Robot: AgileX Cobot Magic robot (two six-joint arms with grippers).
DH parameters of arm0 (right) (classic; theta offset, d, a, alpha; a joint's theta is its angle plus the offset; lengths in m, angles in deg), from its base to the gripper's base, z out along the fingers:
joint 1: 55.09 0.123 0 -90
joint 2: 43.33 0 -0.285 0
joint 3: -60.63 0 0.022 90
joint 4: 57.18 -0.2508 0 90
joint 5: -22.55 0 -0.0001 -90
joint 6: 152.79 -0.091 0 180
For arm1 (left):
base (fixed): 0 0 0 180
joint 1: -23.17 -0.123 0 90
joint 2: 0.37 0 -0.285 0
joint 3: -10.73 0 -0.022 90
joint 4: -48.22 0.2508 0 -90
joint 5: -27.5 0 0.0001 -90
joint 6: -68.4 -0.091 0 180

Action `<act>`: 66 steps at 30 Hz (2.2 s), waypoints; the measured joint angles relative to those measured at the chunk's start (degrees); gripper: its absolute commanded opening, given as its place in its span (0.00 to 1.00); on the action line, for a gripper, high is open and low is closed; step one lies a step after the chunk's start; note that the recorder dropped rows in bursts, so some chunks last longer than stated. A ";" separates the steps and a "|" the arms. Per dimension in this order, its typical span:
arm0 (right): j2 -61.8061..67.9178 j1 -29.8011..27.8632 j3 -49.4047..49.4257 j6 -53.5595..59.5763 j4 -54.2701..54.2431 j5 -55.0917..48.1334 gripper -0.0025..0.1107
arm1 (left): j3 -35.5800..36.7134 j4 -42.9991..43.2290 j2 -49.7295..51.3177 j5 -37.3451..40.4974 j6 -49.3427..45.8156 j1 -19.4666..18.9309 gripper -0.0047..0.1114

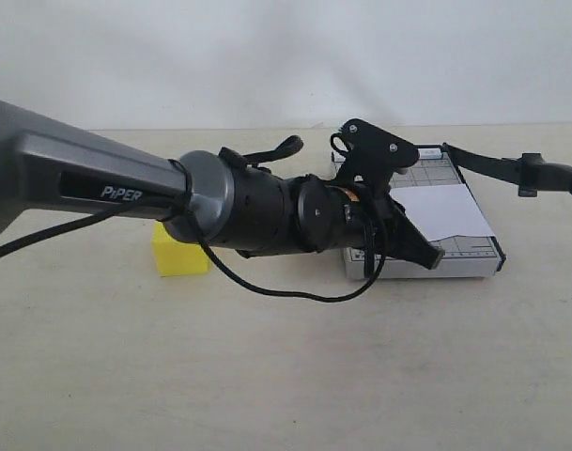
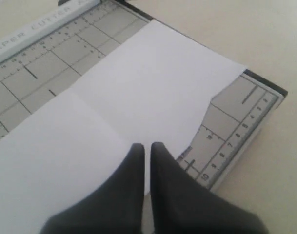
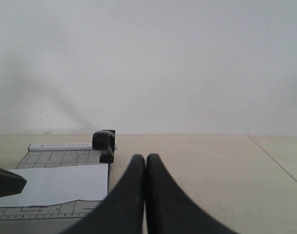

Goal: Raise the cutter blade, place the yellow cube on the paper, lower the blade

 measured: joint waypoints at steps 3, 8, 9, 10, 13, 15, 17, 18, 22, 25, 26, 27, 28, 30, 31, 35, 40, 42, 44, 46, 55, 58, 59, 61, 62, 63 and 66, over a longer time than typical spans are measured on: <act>0.00 0.00 0.00 0.00 0.00 0.00 0.02 | -1.00 0.28 0.00 -0.96 0.00 0.00 0.08; 0.00 0.00 0.00 0.00 0.00 0.00 0.02 | -2.15 3.06 0.00 -1.60 -0.13 -0.12 0.08; 0.00 0.00 0.00 0.00 0.00 0.00 0.02 | -2.30 3.34 0.00 -2.02 -0.24 -0.12 0.08; 0.00 0.00 0.00 0.00 0.00 0.00 0.02 | -2.44 3.61 0.00 -2.34 -0.24 -0.20 0.08; 0.00 0.00 0.00 0.00 0.00 0.00 0.02 | -2.93 4.19 0.77 -3.20 -0.35 -0.70 0.08; 0.00 0.00 0.00 0.00 0.00 0.00 0.02 | -2.93 4.33 1.18 -3.39 -0.61 -0.85 0.08; 0.00 0.00 0.00 0.00 0.00 0.00 0.02 | -2.93 4.33 1.88 -3.84 -0.61 -0.95 0.08; 0.00 0.00 0.00 0.00 0.00 0.00 0.02 | -2.93 4.43 2.03 -4.33 -0.61 -0.95 0.08; 0.00 0.00 0.00 0.00 0.00 0.00 0.02 | -2.93 4.96 3.29 -5.81 -0.71 -0.95 0.08; 0.00 0.00 0.00 0.00 0.00 0.00 0.02 | -2.93 4.96 4.38 -6.47 -0.71 -0.95 0.08; 0.00 0.00 0.00 0.00 0.00 0.00 0.02 | -2.93 4.96 4.70 -6.59 -0.71 -0.95 0.08; 0.00 0.00 0.00 0.00 0.00 0.00 0.02 | -2.93 4.96 4.93 -6.84 -0.71 -0.95 0.08; 0.00 0.00 0.00 0.00 0.00 0.00 0.02 | -2.93 4.96 5.15 -7.32 -0.71 -0.95 0.08; 0.00 0.00 0.00 0.00 0.00 0.00 0.02 | -2.93 5.06 5.39 -7.90 -0.71 -0.95 0.08; 0.00 0.00 0.00 0.00 0.00 0.00 0.02 | -2.93 5.06 5.39 -8.05 -0.71 -0.95 0.08; 0.00 0.00 0.00 0.00 0.00 0.00 0.02 | -2.93 5.18 5.39 -9.32 -0.71 -0.95 0.08; 0.00 0.00 0.00 0.00 0.00 0.00 0.02 | -2.93 5.18 5.39 -10.48 -0.71 -0.95 0.08; 0.00 0.00 0.00 0.00 0.00 0.00 0.02 | -2.93 5.18 5.61 -11.01 -0.71 -0.95 0.08; 0.00 0.00 0.00 0.00 0.00 0.00 0.02 | -2.93 5.18 6.05 -11.26 -0.71 -0.95 0.08; 0.00 0.00 0.00 0.00 0.00 0.00 0.02 | -3.04 5.18 6.36 -11.35 -0.71 -0.95 0.08; 0.00 0.00 0.00 0.00 0.00 0.00 0.02 | -7.42 5.18 8.64 -10.38 -0.71 -0.95 0.08; 0.00 0.00 0.00 0.00 0.00 0.00 0.02 | -8.44 5.18 9.19 -9.39 -0.71 -0.95 0.08; 0.00 0.00 0.00 0.00 0.00 0.00 0.02 | -8.66 5.18 9.32 -9.02 -0.71 -0.95 0.08; 0.00 0.00 0.00 0.00 0.00 0.00 0.02 | -8.76 5.18 9.61 -8.89 -0.71 -0.95 0.08; 0.00 0.00 0.00 0.00 0.00 0.00 0.02 | -8.76 5.18 9.90 -8.89 -0.71 -0.95 0.08; 0.00 0.00 0.00 0.00 0.00 0.00 0.02 | -8.76 5.18 9.90 -8.78 -0.71 -0.95 0.08; 0.00 0.00 0.00 0.00 0.00 0.00 0.02 | -8.76 5.18 10.01 -8.63 -0.71 -0.95 0.08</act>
